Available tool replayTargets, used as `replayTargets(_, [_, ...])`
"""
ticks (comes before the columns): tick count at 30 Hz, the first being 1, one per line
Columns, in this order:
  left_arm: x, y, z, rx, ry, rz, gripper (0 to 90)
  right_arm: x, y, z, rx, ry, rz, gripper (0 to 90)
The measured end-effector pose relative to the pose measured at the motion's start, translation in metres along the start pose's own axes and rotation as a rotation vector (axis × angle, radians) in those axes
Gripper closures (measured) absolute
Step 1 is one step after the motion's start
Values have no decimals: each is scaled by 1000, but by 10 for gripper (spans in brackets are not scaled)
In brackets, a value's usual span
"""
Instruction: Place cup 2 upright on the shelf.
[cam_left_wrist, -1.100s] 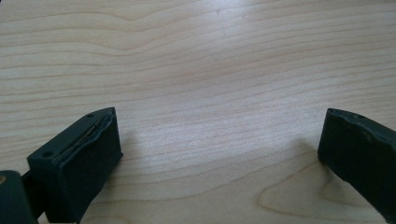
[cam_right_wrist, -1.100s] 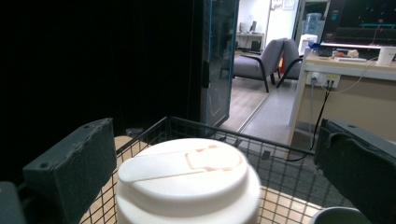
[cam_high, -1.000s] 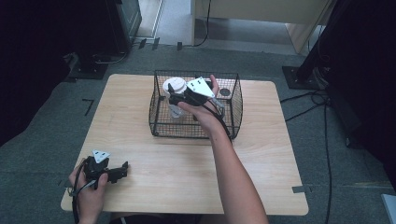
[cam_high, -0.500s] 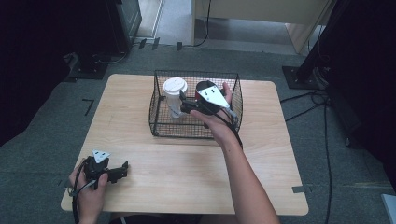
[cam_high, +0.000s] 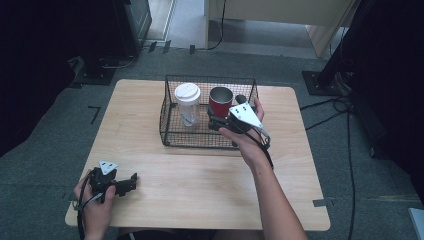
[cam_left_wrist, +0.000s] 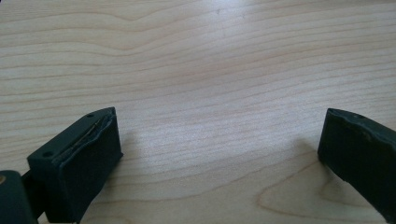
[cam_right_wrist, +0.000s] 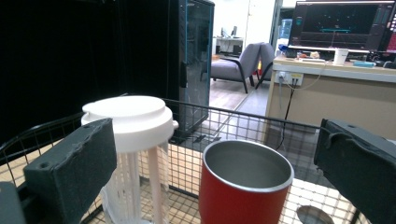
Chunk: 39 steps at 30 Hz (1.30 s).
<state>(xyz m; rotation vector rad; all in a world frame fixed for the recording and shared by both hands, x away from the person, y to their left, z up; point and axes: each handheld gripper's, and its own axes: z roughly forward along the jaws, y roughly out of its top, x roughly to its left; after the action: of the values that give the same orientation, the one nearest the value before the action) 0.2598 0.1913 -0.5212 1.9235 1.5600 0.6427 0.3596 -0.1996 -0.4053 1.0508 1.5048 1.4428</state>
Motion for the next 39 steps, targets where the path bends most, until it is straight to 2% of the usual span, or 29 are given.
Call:
replayTargets(7, [0,0,0,-1,0,-1,0,-9,-8,-17,3,-15,-3,0])
replayTargets(19, [0,0,0,-1,0,-2,0,-28,-24,-47,10,-50,21,0])
replayTargets(31, [0,0,0,0,0,-1,0,-52,-37,-79,12,-107,46,0])
replayTargets(39, [0,0,0,0,0,-1,0,-69,-55,-99,40,-150,60,0])
